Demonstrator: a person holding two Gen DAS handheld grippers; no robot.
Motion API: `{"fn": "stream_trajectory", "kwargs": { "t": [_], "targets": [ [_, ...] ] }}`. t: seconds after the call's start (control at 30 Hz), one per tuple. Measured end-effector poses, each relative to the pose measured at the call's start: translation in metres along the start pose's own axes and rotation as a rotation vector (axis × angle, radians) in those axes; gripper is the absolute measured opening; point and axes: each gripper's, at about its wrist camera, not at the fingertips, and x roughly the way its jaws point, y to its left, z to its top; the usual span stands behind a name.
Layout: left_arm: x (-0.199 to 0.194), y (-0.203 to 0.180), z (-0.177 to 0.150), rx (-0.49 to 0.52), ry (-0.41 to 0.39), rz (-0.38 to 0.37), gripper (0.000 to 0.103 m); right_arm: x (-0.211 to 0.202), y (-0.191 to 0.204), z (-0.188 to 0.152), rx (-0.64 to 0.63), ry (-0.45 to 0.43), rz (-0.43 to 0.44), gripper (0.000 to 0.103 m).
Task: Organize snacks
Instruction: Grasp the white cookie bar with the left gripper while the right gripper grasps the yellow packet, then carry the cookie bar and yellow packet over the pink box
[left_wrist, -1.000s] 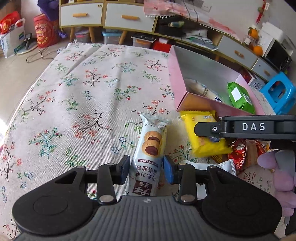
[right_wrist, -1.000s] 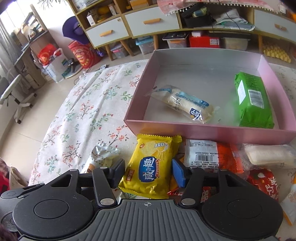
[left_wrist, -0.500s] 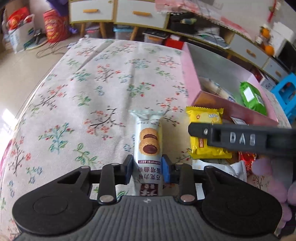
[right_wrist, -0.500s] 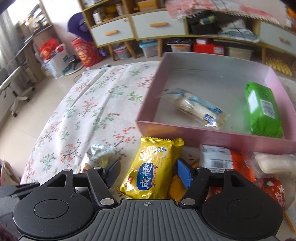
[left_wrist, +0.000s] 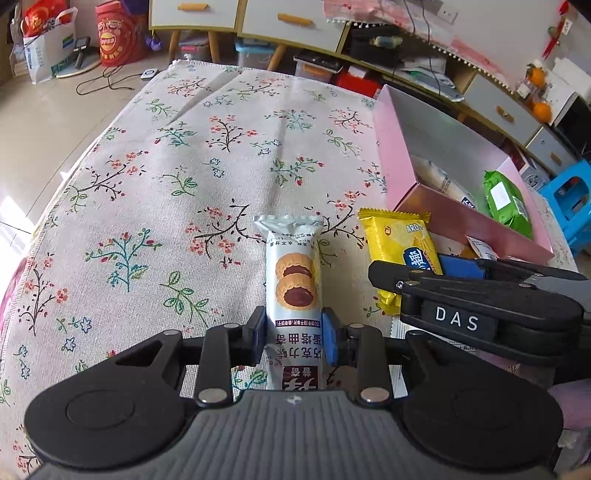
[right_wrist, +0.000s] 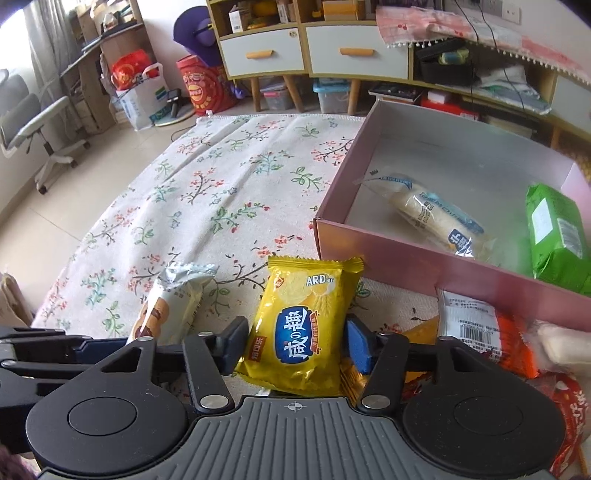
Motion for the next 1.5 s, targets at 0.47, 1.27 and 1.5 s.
{"fn": "stream_trajectory", "kwargs": {
  "t": [0.47, 1.27, 1.5],
  "targets": [
    [-0.018, 0.011, 0.003, -0.087, -0.039, -0.073, 0.027, -0.050, -0.046, 0.009, 0.209, -0.011, 0.147, 0.052],
    [0.035, -0.102, 0.104, -0.057, -0.125, -0.268, 0.027, -0.068, -0.195, 0.047, 0.478, -0.177, 0.104, 0.052],
    [0.086, -0.111, 0.131, -0.010, -0.129, -0.262, 0.027, -0.034, -0.215, 0.071, 0.501, -0.210, 0.146, 0.052]
  ]
}}
